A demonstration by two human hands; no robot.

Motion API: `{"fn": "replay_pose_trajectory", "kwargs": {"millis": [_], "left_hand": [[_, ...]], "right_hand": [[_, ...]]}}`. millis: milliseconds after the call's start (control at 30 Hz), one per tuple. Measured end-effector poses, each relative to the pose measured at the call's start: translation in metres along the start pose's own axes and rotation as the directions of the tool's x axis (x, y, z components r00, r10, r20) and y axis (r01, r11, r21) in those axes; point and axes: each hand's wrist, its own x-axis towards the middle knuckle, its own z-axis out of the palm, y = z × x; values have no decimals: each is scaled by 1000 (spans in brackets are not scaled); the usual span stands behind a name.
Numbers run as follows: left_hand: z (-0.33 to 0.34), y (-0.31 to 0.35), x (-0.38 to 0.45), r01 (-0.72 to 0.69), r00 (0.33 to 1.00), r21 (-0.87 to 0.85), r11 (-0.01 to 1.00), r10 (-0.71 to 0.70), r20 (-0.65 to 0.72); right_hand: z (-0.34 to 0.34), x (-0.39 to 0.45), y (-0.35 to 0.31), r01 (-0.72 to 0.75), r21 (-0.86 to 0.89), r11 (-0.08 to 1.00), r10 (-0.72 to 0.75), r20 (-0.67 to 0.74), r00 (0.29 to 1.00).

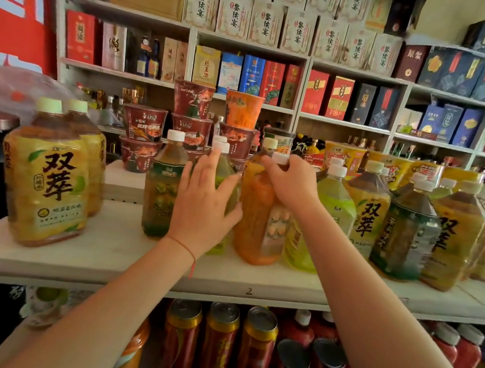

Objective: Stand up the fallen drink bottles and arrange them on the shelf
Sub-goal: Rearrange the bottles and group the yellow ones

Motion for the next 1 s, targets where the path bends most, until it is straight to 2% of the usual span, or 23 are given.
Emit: {"fn": "replay_pose_trajectory", "kwargs": {"millis": [67, 167, 267, 367, 433, 533, 600, 633, 700, 833, 900, 1000], "left_hand": [[-4, 7, 1, 33, 999, -42, 999, -35, -36], [-6, 25, 1, 34, 996, -230, 973, -53, -77], [-7, 46, 3, -31, 995, -318, 948, 0, -97], [-6, 59, 6, 11, 1000, -332, 943, -18, -18], [-4, 59, 4, 42, 999, -343, 938, -40, 10], [-7, 52, -1, 37, 999, -351, 936, -41, -4], [-15, 49, -4, 50, 999, -403, 914, -43, 25], [-19, 49, -5, 64, 998, -433, 899, -46, 50], [-23, 50, -5, 92, 995, -501, 860, -60, 80], [-26, 46, -9, 124, 988, -636, 762, -152, 11], [-30, 44, -11, 115, 986, -621, 776, -163, -22], [-39, 42, -13, 80, 983, -644, 760, -167, -74]], "right_hand": [[-14, 0, 0, 40, -48, 998, -34, 114, 993], [-30, -8, 3, 44, 128, 991, -76, 265, 961], [-28, -17, 9, 69, 262, 963, -129, 221, 967], [-21, -19, 9, 91, 283, 955, -131, 124, 984], [-22, -21, 5, 77, 248, 966, -112, 131, 985], [-29, -22, 5, 26, 210, 977, -93, 313, 945], [-30, -26, 9, -39, 309, 950, -109, 447, 888], [-28, -28, 12, -72, 378, 923, -125, 470, 874], [-21, -33, 13, -73, 465, 882, -148, 422, 894], [-9, -42, 6, -32, 558, 829, -188, 333, 924], [-8, -44, 3, -54, 612, 789, -192, 329, 924], [-8, -49, -2, -137, 673, 727, -199, 397, 896]]}}
